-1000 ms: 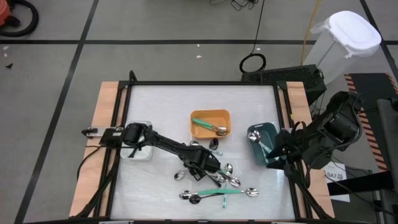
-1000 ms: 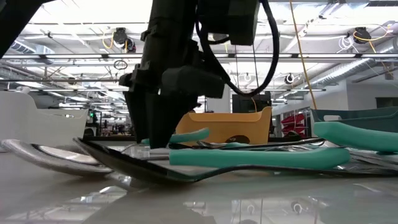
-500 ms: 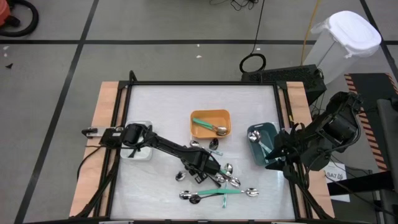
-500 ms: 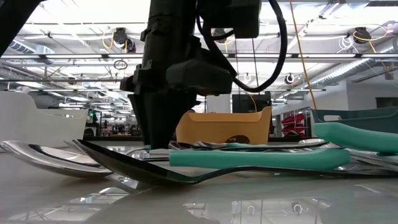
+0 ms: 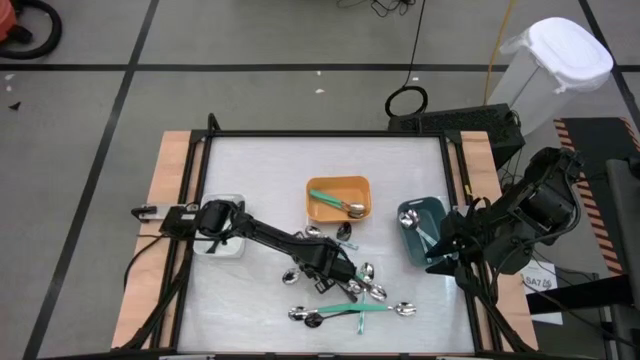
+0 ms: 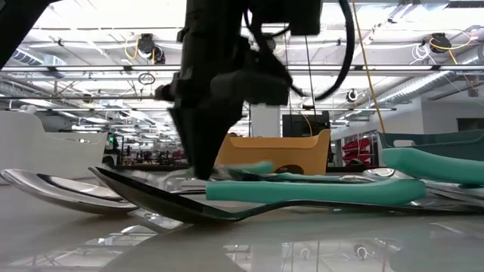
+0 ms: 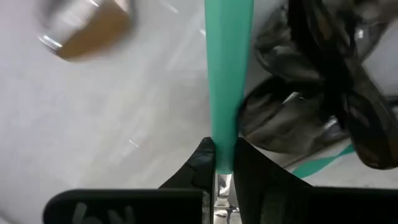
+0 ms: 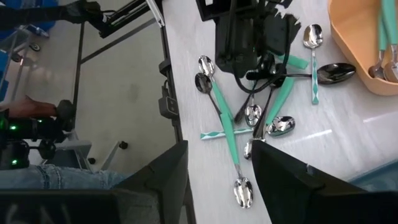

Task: Sort silverware by color (type)
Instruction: Put the green spoon into the orange bin

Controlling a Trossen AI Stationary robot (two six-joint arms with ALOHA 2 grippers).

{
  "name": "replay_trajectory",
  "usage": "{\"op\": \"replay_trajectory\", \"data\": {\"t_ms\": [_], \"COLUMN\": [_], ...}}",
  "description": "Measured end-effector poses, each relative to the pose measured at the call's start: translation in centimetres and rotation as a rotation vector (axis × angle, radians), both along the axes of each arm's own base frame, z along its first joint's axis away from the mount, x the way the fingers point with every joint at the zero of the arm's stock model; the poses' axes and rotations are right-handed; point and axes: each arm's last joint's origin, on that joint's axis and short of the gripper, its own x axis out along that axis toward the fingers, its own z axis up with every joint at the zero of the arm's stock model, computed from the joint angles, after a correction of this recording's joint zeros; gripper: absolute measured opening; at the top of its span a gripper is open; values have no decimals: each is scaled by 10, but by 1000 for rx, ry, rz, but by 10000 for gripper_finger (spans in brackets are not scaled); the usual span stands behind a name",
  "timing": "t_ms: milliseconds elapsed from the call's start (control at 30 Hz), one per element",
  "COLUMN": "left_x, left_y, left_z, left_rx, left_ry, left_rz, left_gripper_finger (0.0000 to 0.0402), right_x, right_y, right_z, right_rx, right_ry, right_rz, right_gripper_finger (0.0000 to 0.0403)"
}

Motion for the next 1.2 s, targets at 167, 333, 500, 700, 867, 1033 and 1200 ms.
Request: {"op": "replay_trajectory", "data": {"t_ms": [167, 333, 500, 700, 867, 1033, 1200], "left_x": [4, 7, 11, 8, 2, 2, 3], "left_y": [-2, -4, -12, -20, -35, -49, -59], "left_z": [23, 52, 90, 109, 114, 115, 125], "left_rx": [35, 55, 46, 37, 34, 26, 20], "left_ry": [-32, -79, -187, -239, -244, -284, -389], "left_rz": [-22, -56, -132, -233, -367, -460, -492], "left_gripper_finger": [29, 29, 29, 29, 29, 29, 29], "right_x": [2, 7, 15, 26, 37, 47, 56], "right_y": [1, 5, 12, 23, 28, 30, 29], "right_z": [1, 2, -2, -11, -19, -22, -21], "right_rx": [-4, -22, -66, -148, -168, -161, -157], "right_ry": [-28, -67, -76, -56, -25, -14, -49], "right_rz": [-21, -19, 5, 51, 60, 76, 95], "right_gripper_finger": [171, 171, 171, 174, 188, 203, 215]}}
